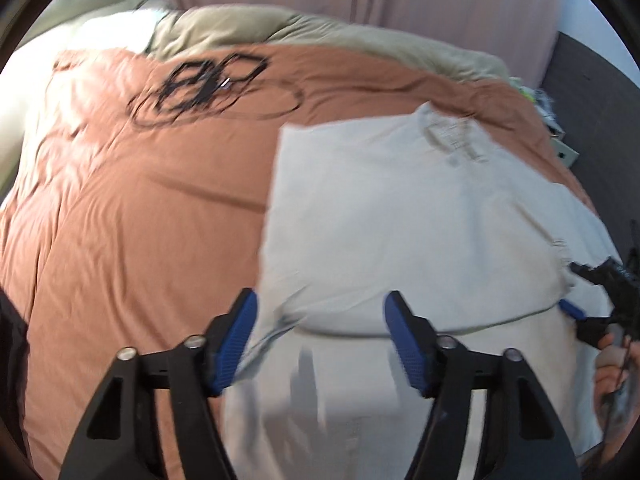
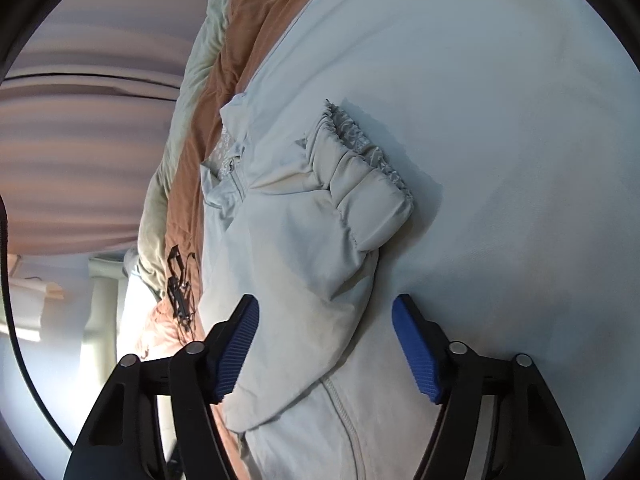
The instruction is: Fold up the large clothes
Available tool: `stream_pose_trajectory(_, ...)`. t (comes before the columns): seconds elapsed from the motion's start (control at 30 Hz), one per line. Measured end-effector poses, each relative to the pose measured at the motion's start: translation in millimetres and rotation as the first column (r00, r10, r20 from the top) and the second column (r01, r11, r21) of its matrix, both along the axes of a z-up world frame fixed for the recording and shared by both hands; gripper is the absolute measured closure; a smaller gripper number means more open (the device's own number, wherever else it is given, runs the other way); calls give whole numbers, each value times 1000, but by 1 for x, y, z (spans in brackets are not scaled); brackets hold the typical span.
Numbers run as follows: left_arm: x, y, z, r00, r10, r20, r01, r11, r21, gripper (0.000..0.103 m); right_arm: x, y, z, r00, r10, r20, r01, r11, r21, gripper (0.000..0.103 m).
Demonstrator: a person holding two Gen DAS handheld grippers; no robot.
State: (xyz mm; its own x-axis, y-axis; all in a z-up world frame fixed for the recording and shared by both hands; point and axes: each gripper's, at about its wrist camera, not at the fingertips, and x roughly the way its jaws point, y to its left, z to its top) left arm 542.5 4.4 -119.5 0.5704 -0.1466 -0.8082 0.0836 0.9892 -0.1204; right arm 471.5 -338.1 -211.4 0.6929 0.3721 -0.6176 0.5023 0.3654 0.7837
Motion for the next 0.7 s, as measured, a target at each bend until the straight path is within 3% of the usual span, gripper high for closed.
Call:
stream_pose_trajectory(0.2, 3, 24, -42, 996, 48, -71, -47, 999, 17, 47, -7, -14, -21, 998, -69, 3, 68, 994, 83, 67)
stream_pose_trajectory(0.27, 3, 27, -57, 994, 53, -98, -50, 998, 34, 57, -11, -18, -27, 995, -100, 4, 98, 988, 122, 73)
stream_pose_trajectory(0.33, 4, 31, -68, 991, 60, -119, -56, 998, 40, 63, -13, -20, -28, 993, -114, 8, 112, 985, 130, 73)
stream_pose_trajectory(0.47, 9, 36, -78, 990, 74, -118, -71, 997, 32, 67, -12, -22, -20, 991, -131, 9, 131, 990, 60, 73)
stream_pose_trajectory(0.57, 12, 35, -77, 990, 86, -112, -82, 996, 42, 69, 5, -24, -17, 994, -95, 47, 96, 995, -9, 83)
stream_pose_trajectory(0.7, 13, 33, -76, 989, 97, -111, -90, 994, 63, 70, 14, -30, -26, 994, -65, 89, 61, 997, 47, 85)
